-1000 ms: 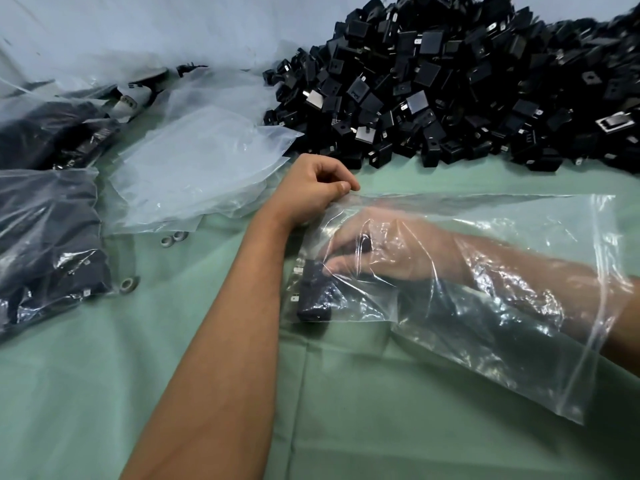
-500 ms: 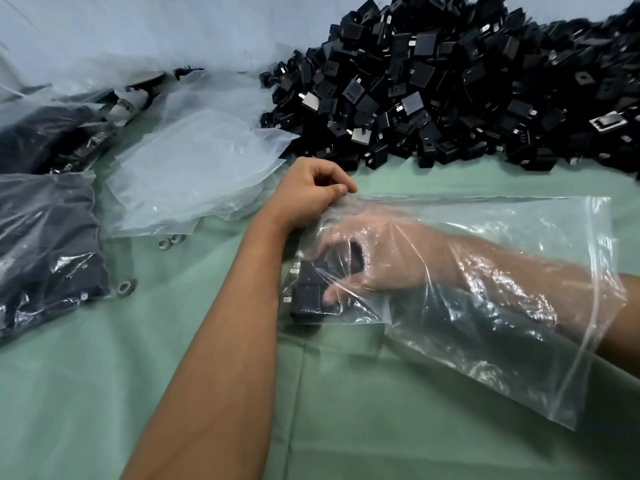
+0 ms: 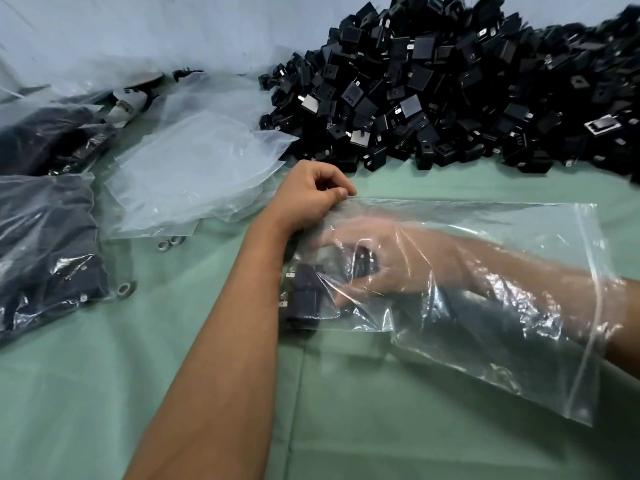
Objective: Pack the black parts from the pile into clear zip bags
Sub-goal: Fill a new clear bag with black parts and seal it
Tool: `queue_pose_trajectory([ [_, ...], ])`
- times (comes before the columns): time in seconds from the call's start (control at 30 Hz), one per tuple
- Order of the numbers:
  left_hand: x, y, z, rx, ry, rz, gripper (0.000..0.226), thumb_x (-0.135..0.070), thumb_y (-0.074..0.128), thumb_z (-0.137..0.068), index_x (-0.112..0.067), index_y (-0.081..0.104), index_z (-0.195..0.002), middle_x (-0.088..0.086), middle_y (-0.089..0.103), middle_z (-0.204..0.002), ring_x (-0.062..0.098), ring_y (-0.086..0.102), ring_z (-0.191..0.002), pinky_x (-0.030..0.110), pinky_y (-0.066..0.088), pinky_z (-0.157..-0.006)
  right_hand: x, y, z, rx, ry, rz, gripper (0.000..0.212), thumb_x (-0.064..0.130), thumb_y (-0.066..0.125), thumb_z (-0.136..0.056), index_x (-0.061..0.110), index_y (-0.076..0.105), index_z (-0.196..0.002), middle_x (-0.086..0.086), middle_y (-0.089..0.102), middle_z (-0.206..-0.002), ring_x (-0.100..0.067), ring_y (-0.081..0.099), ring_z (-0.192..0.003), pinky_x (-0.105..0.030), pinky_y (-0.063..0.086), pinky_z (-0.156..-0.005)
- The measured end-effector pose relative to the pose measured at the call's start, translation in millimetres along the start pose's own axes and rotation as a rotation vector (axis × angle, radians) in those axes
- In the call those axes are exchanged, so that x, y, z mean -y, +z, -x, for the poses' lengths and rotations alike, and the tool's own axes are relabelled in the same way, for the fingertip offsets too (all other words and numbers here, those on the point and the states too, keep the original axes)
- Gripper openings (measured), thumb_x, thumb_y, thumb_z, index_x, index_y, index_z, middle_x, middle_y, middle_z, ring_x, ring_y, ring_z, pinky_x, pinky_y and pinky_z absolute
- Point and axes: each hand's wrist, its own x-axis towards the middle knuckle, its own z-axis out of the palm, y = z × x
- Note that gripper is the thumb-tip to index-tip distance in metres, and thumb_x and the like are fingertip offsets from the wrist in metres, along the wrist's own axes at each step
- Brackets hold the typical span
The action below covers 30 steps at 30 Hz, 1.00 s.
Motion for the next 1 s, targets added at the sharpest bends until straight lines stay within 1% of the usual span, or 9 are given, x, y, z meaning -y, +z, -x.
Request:
queue_pose_trajectory([
  [0.1, 0.6, -2.9, -2.4, -0.011, 0.006, -0.062, 0.018, -0.006, 0.071, -0.092, -0.019, 0.081, -0.086, 0.001, 0.076, -0.083, 0.014, 0.070, -0.081, 0.031, 0.058, -0.078, 4.1, -7.8, 8.0, -0.002, -0.030, 0.007, 0.054, 0.034, 0.074, -0.094, 0.025, 0.055, -0.144, 0.015, 0.062, -0.130, 0.012, 0.060, -0.104, -0.007, 0.046, -0.093],
  [0.2, 0.3, -3.3, -3.7, -0.028, 0.014, -0.115, 0.017, -0.008, 0.072, -0.093, -0.021, 0.081, -0.087, -0.012, 0.074, -0.077, -0.003, 0.067, -0.075, 0.014, 0.052, -0.070, -2.9, -16.1, 26.7, 0.007, 0.045, 0.054, 0.044, 0.034, 0.069, -0.095, 0.029, 0.059, -0.139, 0.020, 0.062, -0.127, 0.009, 0.060, -0.111, -0.015, 0.048, -0.102],
  [0.33, -2.5, 0.6, -3.5, -0.040, 0.027, -0.178, 0.012, -0.009, 0.073, -0.093, -0.018, 0.081, -0.094, -0.012, 0.075, -0.083, -0.008, 0.066, -0.075, 0.007, 0.047, -0.070, -18.1, -31.5, 69.7, -0.075, 0.076, -0.053, 0.031, 0.006, 0.067, -0.096, 0.006, 0.068, -0.126, -0.003, 0.065, -0.134, -0.007, 0.059, -0.125, -0.027, 0.044, -0.114],
  [0.47, -2.0, 1.6, -2.8, -0.070, 0.019, -0.178, 0.012, -0.008, 0.073, -0.093, -0.017, 0.080, -0.096, -0.013, 0.074, -0.084, -0.015, 0.065, -0.073, 0.000, 0.043, -0.064, -27.6, -57.0, 122.3, -0.117, 0.181, -0.211, 0.020, 0.018, 0.071, -0.092, 0.010, 0.078, -0.110, 0.003, 0.075, -0.120, -0.011, 0.069, -0.116, -0.024, 0.055, -0.098],
  [0.53, -1.2, 0.7, -2.7, -0.083, 0.020, -0.177, 0.013, -0.006, 0.073, -0.093, -0.017, 0.080, -0.093, -0.014, 0.073, -0.081, -0.014, 0.066, -0.071, 0.001, 0.043, -0.063, -34.8, -69.6, 142.4, -0.170, 0.294, -0.184, 0.007, 0.018, 0.075, -0.092, 0.021, 0.082, -0.093, 0.002, 0.080, -0.098, -0.013, 0.076, -0.094, -0.028, 0.059, -0.084],
  [0.67, -3.3, -1.9, -3.2, -0.107, 0.000, -0.227, 0.019, -0.006, 0.071, -0.094, -0.023, 0.077, -0.088, -0.010, 0.074, -0.081, -0.002, 0.070, -0.076, 0.016, 0.055, -0.075, -66.2, -90.6, 151.2, -0.577, 0.577, -0.102, 0.042, -0.015, 0.054, -0.085, 0.017, 0.077, -0.069, -0.006, 0.073, -0.063, -0.025, 0.074, -0.064, -0.031, 0.062, -0.060],
  [0.77, -8.8, -5.7, -3.1, -0.140, 0.008, -0.305, 0.024, -0.008, 0.070, -0.095, -0.030, 0.074, -0.084, -0.011, 0.072, -0.078, -0.003, 0.067, -0.073, 0.022, 0.052, -0.072, -86.9, -98.1, 129.6, -0.735, 0.655, 0.061, 0.028, -0.004, 0.056, -0.085, 0.016, 0.077, -0.083, -0.002, 0.076, -0.078, -0.021, 0.075, -0.078, -0.034, 0.061, -0.072],
  [0.83, -17.6, -8.2, -2.7, -0.181, 0.035, -0.358, 0.019, -0.012, 0.070, -0.094, -0.029, 0.075, -0.087, -0.011, 0.071, -0.078, -0.006, 0.062, -0.067, 0.018, 0.045, -0.064, -100.9, -104.3, 109.9, -0.654, 0.640, 0.266, 0.025, 0.002, 0.061, -0.089, 0.013, 0.075, -0.107, -0.008, 0.074, -0.102, -0.027, 0.070, -0.098, -0.033, 0.053, -0.088],
  [1.0, -58.4, 5.7, -4.5, -0.216, 0.201, -0.430, 0.012, -0.015, 0.071, -0.092, -0.019, 0.075, -0.102, 0.003, 0.071, -0.097, 0.016, 0.059, -0.081, 0.034, 0.053, -0.081, -130.7, -106.8, 78.0, -0.451, 0.671, 0.390, 0.052, 0.011, 0.068, -0.096, 0.004, 0.052, -0.145, -0.017, 0.050, -0.144, -0.037, 0.047, -0.136, -0.042, 0.037, -0.115],
])
